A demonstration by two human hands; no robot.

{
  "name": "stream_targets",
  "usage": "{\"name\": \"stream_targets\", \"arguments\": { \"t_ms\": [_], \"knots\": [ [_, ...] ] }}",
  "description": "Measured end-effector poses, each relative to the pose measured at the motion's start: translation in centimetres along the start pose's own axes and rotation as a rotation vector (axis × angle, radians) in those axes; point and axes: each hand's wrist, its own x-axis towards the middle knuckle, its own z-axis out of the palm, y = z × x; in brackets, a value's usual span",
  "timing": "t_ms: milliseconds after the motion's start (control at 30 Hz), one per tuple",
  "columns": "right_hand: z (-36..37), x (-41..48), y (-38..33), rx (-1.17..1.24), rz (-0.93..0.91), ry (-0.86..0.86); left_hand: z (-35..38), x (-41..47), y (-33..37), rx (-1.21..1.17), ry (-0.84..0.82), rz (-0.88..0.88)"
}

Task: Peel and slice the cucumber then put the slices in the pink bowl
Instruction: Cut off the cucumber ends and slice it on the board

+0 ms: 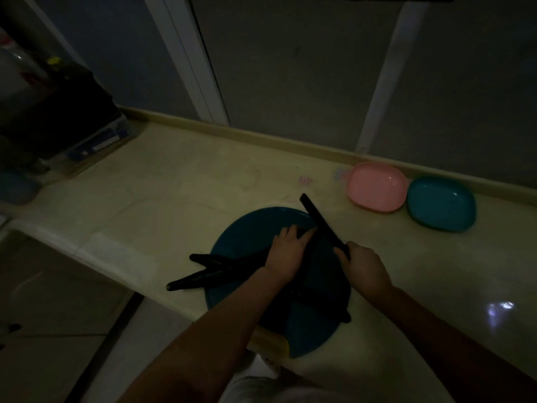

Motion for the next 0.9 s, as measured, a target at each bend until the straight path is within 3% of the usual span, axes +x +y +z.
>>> {"name": "stream_targets", "arguments": {
  "t_ms": [200, 433, 633, 900],
  "knots": [
    [-0.6, 0.0, 0.5, 0.033, 0.048, 0.026, -0.2, -1.0, -0.9, 0.099, -0.047, 0.002],
    [0.4, 0.5, 0.0, -0.115, -0.020, -0.027, 0.3, -1.7, -2.1, 0.019, -0.031, -0.024],
    [1.5, 0.8, -0.9, -0.164, -0.006, -0.064, 1.7, -0.4, -0.9, -0.171, 0.101, -0.099],
    [1.9, 0.8, -1.0, -0.210, -0.043, -0.039, 2.0, -0.3, -0.4, -0.170, 0.197, -0.124]
  ]
}}
